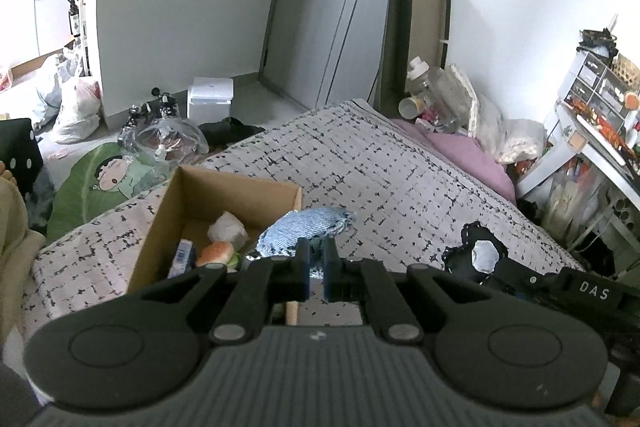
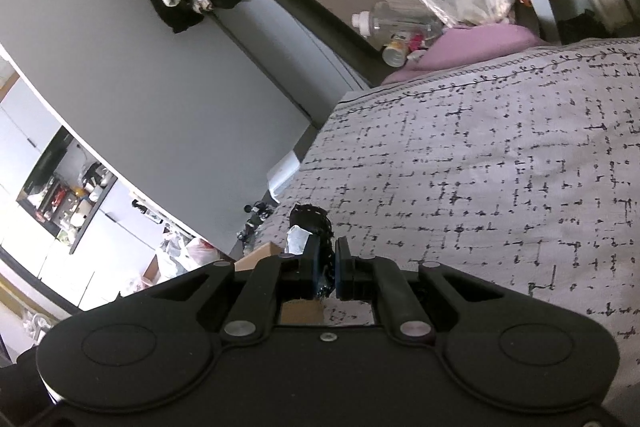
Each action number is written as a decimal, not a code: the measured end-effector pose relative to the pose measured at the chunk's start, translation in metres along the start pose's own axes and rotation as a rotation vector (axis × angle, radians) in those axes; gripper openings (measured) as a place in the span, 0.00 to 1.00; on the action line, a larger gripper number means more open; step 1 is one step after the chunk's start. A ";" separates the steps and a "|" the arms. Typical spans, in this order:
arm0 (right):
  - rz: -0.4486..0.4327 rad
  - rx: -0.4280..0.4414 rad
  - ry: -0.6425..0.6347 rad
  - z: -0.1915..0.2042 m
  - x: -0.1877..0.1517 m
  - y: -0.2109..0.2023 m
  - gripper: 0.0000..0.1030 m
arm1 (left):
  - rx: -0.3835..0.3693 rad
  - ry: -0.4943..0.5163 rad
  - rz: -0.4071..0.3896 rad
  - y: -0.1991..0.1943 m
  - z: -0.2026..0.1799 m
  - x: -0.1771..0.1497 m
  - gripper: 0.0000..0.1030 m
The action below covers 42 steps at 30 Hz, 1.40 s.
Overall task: Organize soft objects
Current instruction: 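Carry the plush with the left tool while the right tool carries the ring toy toward the box, then lower the plush into the box and open the left tool while the right tool releases the ring toy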
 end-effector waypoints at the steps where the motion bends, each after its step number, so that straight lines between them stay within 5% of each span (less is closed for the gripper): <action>1: -0.001 0.004 -0.005 0.003 -0.001 0.000 0.07 | 0.000 -0.005 -0.004 -0.002 0.003 0.001 0.05; 20: 0.023 0.027 -0.095 0.059 -0.026 0.018 0.07 | -0.003 -0.084 0.012 -0.003 0.066 0.000 0.05; 42: 0.086 0.032 -0.103 0.087 -0.046 0.082 0.07 | -0.027 -0.173 0.059 0.056 0.111 0.020 0.05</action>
Point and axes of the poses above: each gripper's, at about its wrist camera, not at the fingertips, and y roughly the way its jaws point, z to its left, x to its top, the point moved 8 cm from there along y, roughly the way its jaws point, and after that the axes turned 1 degree about y, right-handed, at the moved point
